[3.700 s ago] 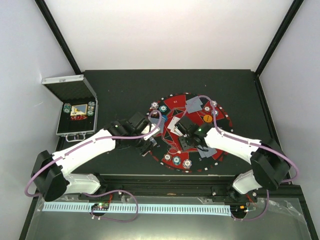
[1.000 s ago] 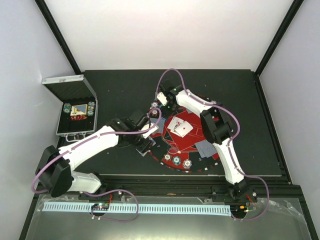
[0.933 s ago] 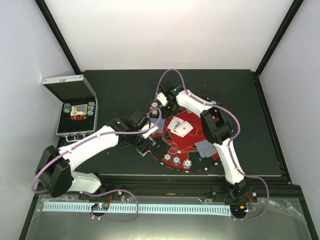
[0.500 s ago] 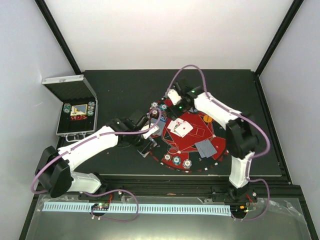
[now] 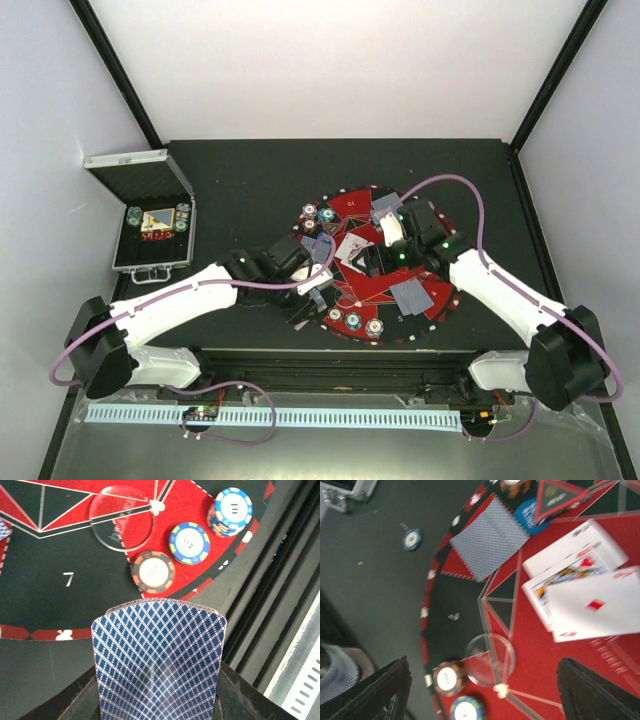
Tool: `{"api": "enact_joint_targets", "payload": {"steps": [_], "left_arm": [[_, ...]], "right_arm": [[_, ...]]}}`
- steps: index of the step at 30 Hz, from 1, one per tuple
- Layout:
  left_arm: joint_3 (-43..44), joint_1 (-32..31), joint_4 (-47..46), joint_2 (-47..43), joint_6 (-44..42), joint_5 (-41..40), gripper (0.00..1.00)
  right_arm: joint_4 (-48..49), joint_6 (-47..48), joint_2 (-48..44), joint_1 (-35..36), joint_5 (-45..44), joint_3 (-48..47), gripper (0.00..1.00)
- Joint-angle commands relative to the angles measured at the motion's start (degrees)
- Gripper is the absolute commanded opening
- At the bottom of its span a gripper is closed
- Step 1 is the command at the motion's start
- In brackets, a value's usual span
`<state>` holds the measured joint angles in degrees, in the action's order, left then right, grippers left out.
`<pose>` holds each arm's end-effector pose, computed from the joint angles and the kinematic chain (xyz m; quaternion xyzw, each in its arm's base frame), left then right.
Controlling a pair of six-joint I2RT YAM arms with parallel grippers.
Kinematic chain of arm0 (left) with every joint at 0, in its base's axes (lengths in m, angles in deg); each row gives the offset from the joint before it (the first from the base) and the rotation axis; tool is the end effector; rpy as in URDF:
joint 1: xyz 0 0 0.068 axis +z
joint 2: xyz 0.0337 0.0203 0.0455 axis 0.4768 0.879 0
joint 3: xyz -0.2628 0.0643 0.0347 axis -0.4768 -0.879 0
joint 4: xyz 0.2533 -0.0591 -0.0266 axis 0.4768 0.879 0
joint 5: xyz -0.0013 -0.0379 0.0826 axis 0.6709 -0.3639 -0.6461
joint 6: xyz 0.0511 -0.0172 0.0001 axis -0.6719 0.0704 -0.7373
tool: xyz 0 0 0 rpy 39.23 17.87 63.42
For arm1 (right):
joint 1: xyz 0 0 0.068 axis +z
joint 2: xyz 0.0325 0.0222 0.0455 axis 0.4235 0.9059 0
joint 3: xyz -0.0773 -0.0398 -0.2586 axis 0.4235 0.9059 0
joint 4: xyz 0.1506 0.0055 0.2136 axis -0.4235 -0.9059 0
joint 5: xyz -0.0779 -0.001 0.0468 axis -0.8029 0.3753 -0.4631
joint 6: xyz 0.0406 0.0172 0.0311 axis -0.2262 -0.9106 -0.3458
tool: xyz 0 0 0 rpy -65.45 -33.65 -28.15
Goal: Distribute texas hold em gaming equipment
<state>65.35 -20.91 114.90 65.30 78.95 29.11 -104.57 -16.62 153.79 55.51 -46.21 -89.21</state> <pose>0.1488 -0.1868 0.2409 0.4366 0.8655 -0.1972 0.1459 0.2269 0.1480 0.2555 -0.2234 0.9034 0.2720 0.2448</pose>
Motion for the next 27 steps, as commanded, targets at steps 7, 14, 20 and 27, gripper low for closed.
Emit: {"api": "enact_joint_targets", "payload": {"steps": [7,14,20,27], "left_arm": [[0.5,-4.0,-1.0,1.8,-0.8,0.7,0.5],[0.6,-4.5,-0.9,2.0,-0.7,0.4,0.5],[0.6,-4.6,-0.9,2.1,-0.6,0.3,0.5],[0.7,-4.7,-0.9,2.5,-0.7,0.3,0.5]], "right_arm": [[19.6,-14.7,-0.2,5.6,20.7,13.8,0.8],[23.1,-14.2,5.2,7.9,23.9,12.1,0.77],[23.1,-11.5,10.0,9.6,27.9,10.2,0.74],[23.3,-10.0,13.4,11.1,29.3,9.6,0.73]]}}
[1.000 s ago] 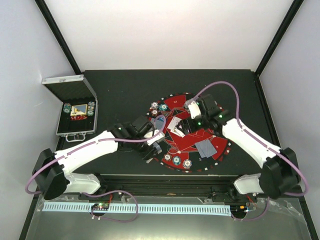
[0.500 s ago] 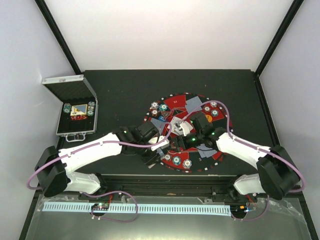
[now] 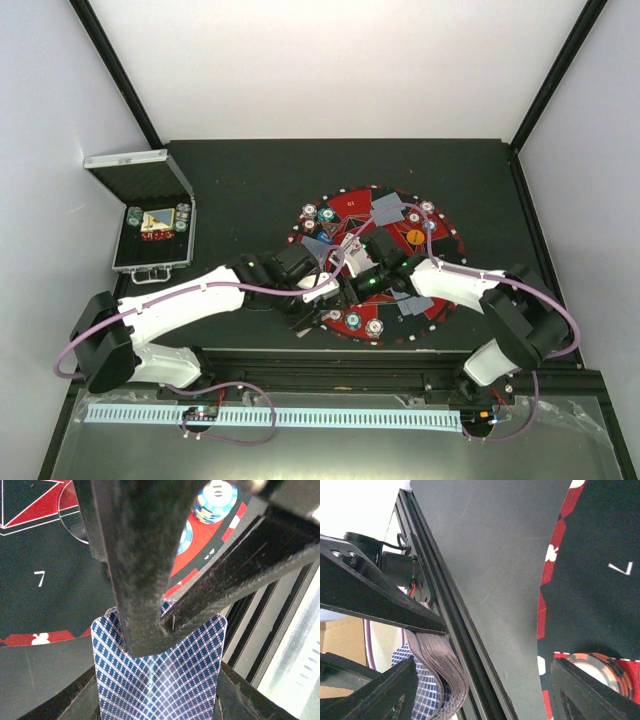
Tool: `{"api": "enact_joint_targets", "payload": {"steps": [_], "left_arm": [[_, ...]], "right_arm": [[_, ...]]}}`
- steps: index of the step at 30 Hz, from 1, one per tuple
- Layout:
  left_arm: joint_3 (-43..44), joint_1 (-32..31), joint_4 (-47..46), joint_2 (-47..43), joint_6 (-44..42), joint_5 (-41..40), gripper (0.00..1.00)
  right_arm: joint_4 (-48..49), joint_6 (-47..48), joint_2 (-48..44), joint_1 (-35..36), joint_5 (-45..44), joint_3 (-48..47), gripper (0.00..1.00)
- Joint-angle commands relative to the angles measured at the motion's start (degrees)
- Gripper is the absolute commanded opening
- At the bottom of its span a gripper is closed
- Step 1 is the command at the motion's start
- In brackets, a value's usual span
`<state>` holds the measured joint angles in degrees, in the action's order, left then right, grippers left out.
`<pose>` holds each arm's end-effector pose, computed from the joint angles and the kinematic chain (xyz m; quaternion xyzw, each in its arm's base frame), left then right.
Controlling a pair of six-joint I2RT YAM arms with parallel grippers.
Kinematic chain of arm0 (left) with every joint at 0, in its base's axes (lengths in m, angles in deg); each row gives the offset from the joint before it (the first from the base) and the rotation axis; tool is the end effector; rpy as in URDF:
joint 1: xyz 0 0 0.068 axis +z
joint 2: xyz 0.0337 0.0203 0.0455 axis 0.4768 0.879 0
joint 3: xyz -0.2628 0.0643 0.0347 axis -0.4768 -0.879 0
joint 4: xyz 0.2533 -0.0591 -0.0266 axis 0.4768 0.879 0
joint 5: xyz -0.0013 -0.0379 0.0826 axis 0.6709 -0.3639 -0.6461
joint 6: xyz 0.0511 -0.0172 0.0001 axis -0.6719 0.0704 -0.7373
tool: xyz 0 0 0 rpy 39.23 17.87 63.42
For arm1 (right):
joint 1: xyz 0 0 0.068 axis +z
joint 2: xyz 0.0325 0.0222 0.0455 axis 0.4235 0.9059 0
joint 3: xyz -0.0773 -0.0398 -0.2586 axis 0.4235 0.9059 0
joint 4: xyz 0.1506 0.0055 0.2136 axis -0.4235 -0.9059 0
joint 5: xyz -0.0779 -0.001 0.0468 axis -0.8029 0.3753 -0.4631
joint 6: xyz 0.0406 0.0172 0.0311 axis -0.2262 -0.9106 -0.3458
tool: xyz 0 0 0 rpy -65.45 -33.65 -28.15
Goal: Distribute texas hold em gaming equipment
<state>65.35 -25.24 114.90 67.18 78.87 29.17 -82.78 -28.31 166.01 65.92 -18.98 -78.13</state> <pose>0.1366 -0.2008 0.2337 0.4695 0.8519 -0.1963 0.1238 0.1992 0.2073 0.1730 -0.2714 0.8328 0.4802 0.0467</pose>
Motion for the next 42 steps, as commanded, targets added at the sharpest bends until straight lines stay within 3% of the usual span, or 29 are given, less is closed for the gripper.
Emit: {"api": "enact_joint_targets", "payload": {"steps": [1,10,19,25,37,42], "left_arm": [[0.7,-0.3,-0.8,0.6,-0.6,0.2,0.5],[0.7,-0.3,-0.9,0.6,-0.6,0.1,0.5],[0.8,-0.3,-0.9,0.8,-0.6,-0.3,0.5],[0.8,-0.3,-0.9,0.8,-0.6,-0.3,0.5],[0.9,-0.4,-0.9,1.1,-0.6,-0.5,0.5],[1.0,-0.3,-0.8,1.2,-0.6,-0.6,0.5]], "right_arm": [[1.5,1.7,1.6,0.7,2.0,-1.5,0.73],[-3.9,7.0,3.5,0.9,-3.4,-3.0,0.7],[-7.0,9.1,1.6,0.6,-5.3,-3.2,0.57],[-8.4,10.2,0.3,-0.5,-5.4,-3.0,0.56],[-7.8,10.2,-1.0,-0.5,-1.2,-2.7,0.37],[-6.8,10.0,-1.7,-0.6,0.5,-2.3,0.22]]}}
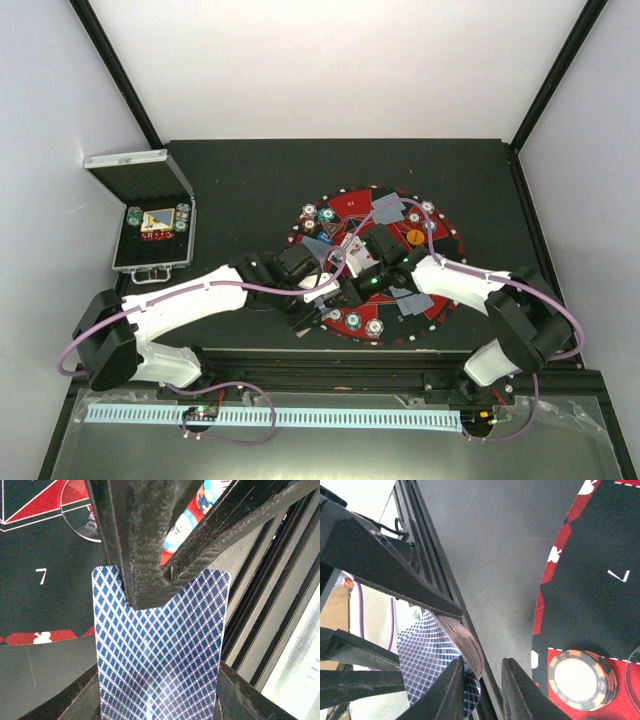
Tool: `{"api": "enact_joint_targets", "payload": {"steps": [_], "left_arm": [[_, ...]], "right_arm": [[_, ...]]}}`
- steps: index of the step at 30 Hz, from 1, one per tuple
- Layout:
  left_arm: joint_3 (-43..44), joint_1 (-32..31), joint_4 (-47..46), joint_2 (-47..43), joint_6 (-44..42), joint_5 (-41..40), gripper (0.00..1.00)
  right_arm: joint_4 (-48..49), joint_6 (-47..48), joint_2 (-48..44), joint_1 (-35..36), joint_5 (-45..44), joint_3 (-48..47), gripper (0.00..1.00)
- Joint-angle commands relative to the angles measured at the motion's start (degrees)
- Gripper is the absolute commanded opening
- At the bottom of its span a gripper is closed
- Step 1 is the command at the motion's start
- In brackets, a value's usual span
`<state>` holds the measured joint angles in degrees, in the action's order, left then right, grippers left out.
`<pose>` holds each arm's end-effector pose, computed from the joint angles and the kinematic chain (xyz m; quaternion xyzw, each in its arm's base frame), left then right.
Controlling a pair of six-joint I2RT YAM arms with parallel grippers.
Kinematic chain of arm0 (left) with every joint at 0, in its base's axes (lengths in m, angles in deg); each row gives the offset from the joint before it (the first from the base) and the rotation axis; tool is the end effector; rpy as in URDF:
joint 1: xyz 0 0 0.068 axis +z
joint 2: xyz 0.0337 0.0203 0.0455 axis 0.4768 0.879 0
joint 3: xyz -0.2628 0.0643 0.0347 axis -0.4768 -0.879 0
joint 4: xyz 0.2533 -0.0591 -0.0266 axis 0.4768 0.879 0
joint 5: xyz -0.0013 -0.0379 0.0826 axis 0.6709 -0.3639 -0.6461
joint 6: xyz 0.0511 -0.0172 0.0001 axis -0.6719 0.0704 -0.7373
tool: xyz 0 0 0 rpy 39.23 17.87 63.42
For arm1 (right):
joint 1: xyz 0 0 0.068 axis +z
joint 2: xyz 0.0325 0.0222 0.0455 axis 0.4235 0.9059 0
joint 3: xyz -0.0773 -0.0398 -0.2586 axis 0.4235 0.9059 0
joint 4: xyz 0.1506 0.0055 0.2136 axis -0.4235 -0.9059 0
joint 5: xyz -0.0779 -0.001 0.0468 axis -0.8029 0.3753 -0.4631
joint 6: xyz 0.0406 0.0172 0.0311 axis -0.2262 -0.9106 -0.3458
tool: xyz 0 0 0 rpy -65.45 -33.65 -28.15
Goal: Distribute texas hold em gaming equipment
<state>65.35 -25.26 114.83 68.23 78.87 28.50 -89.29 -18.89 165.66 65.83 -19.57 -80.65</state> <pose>0.1383 -0.2025 0.2295 0.4688 0.8549 -0.1877 0.1189 0.1993 0.2064 0.1802 -0.3276 0.8217 0.4621 0.0625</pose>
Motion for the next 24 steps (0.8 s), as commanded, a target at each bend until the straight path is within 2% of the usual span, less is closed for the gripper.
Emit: {"api": "enact_joint_targets", "payload": {"steps": [1,10,14,24], "left_arm": [[1.0,-0.3,-0.7,0.2,-0.6,0.1,0.5],[1.0,-0.3,-0.7,-0.1,-0.6,-0.1,0.5],[1.0,-0.3,-0.7,-0.2,-0.6,-0.1,0.5],[1.0,-0.4,-0.6,0.0,-0.5,-0.1,0.5]], "right_arm": [[-0.3,0.6,-1.5,-0.4,1.5,0.3,0.21],[-2.0,1.5,-2.4,-0.5,-0.1,0.1,0.04],[-3.8,2.4,-3.1,-0.6,-1.6,-0.5,0.01],[-7.9,4.8,-5.1,-1.6,-5.2,-1.0,0.01]]}}
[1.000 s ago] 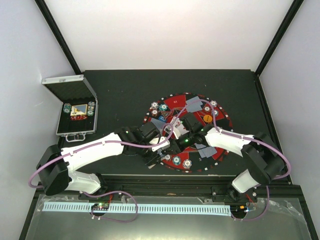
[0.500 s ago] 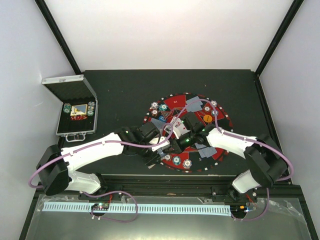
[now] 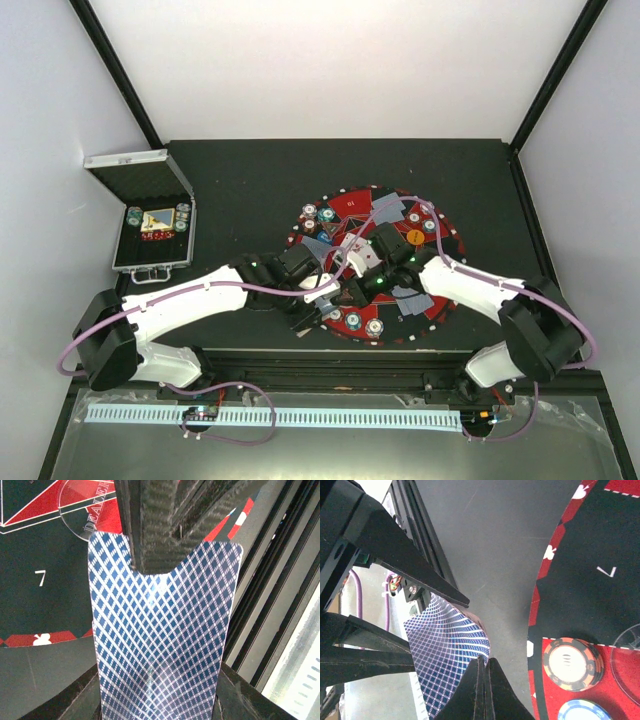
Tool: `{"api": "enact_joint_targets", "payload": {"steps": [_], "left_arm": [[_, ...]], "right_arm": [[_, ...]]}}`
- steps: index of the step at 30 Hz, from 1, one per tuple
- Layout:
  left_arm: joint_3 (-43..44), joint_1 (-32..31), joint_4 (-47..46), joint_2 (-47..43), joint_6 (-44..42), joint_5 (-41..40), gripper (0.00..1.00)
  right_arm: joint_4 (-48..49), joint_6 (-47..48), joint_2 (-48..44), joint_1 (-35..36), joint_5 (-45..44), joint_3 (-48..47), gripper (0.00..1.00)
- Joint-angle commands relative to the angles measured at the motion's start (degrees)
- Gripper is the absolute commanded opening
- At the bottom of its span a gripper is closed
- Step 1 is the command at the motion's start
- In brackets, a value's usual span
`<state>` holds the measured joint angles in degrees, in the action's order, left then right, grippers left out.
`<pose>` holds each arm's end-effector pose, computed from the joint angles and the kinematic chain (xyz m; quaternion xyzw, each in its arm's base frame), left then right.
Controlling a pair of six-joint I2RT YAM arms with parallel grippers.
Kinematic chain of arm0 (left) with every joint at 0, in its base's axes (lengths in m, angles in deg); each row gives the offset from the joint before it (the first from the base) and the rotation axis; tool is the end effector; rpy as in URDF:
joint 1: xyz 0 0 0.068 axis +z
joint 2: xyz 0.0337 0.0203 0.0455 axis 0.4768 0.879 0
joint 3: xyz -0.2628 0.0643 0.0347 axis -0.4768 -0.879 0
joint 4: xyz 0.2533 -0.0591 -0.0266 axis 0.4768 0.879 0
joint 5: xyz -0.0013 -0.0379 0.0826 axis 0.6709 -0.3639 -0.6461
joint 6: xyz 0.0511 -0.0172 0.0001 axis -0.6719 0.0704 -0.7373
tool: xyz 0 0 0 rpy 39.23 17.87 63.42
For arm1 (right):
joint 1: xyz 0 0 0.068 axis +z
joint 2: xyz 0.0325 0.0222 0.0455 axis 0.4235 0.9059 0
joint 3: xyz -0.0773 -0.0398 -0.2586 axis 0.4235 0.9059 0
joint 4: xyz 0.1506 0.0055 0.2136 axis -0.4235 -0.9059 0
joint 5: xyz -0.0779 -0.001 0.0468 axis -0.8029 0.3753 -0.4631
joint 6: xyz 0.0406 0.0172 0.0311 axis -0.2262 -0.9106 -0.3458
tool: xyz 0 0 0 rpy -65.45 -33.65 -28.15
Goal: Distribute texas hold em gaming equipment
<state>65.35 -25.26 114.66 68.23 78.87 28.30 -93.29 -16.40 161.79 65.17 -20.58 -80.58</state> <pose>0.1386 -0.2026 0.2296 0.4686 0.8549 -0.1868 0.1210 0.1938 0.1969 0.1933 -0.3388 0.8209 0.4531 0.0778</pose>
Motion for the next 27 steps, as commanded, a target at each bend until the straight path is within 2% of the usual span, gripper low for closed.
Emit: {"api": "enact_joint_targets", "payload": {"steps": [1,8,20,27], "left_arm": [[1.0,-0.3,-0.5,-0.1,-0.5,0.1,0.5],[1.0,-0.3,-0.4,0.0,-0.5,-0.1,0.5],[1.1,-0.3,-0.3,0.1,-0.4,-0.7,0.5],[1.2,-0.3,-0.3,0.0,-0.3,-0.8,0.5]], "right_arm": [[-4.3,2.4,-1.4,-1.0,-4.4,-1.0,0.01],[-6.4,3.1,-4.2,-2.2,-6.5,-1.5,0.01],[-13.6,3.5,-10.3,-3.5,-15.5,-4.4,0.01],[-18.8,-0.2,-13.6,-5.0,-28.6,-6.3,0.01]]}}
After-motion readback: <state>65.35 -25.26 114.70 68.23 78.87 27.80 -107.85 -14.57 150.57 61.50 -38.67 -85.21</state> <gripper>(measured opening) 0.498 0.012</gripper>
